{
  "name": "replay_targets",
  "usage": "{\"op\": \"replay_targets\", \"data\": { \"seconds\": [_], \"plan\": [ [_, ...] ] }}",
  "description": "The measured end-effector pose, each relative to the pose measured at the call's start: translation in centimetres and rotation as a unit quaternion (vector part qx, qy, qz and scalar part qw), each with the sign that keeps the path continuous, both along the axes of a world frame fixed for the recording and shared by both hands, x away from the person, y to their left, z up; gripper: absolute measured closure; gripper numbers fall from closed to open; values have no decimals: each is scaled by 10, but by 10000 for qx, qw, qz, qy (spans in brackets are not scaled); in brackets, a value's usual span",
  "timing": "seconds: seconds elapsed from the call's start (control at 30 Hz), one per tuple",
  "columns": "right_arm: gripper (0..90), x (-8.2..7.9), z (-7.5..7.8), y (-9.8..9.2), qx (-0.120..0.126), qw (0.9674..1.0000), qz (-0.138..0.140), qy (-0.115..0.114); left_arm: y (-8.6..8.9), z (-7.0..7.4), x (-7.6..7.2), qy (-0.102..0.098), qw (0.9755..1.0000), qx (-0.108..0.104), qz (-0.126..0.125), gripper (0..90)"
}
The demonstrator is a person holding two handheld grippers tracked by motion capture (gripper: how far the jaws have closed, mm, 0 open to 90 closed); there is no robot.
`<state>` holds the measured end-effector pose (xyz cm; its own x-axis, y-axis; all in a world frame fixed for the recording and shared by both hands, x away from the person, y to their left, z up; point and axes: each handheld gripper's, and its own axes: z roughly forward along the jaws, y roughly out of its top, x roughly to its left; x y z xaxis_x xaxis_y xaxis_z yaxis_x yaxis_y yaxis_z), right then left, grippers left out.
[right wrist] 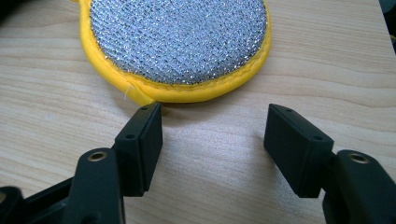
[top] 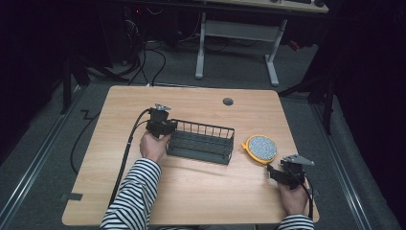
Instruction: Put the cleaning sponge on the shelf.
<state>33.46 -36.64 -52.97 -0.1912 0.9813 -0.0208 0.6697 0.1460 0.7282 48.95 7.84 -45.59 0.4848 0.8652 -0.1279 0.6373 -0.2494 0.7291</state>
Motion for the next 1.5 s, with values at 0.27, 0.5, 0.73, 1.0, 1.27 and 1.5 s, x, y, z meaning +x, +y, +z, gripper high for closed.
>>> {"op": "replay_targets", "data": {
  "seconds": [0.27, 0.5, 0.73, 1.0, 1.27, 1.5],
  "plan": [
    [370, 0, 0, 0, 1, 10000, -3, 4, 3, -1, 6, 32, 9997, -136, 190, 712],
    [370, 0, 0, 0, 5, 10000, -1, 5, 2, -2, 19, 38, 9994, -167, 306, 712],
    [369, 0, 0, 0, 12, 10000, -7, 8, -3, -3, 31, 79, 9989, -302, 337, 714],
    [369, -1, 0, 0, 8, 10000, -14, 8, -12, -4, 42, 116, 9983, -409, 407, 714],
    [369, -1, 0, 0, 8, 10000, -14, 8, -18, -3, 47, 87, 9988, -307, 375, 710],
    [367, -1, 0, 0, 8, 10000, -37, 8, -15, -2, 46, 101, 9989, -390, 227, 540]
  ]
}}
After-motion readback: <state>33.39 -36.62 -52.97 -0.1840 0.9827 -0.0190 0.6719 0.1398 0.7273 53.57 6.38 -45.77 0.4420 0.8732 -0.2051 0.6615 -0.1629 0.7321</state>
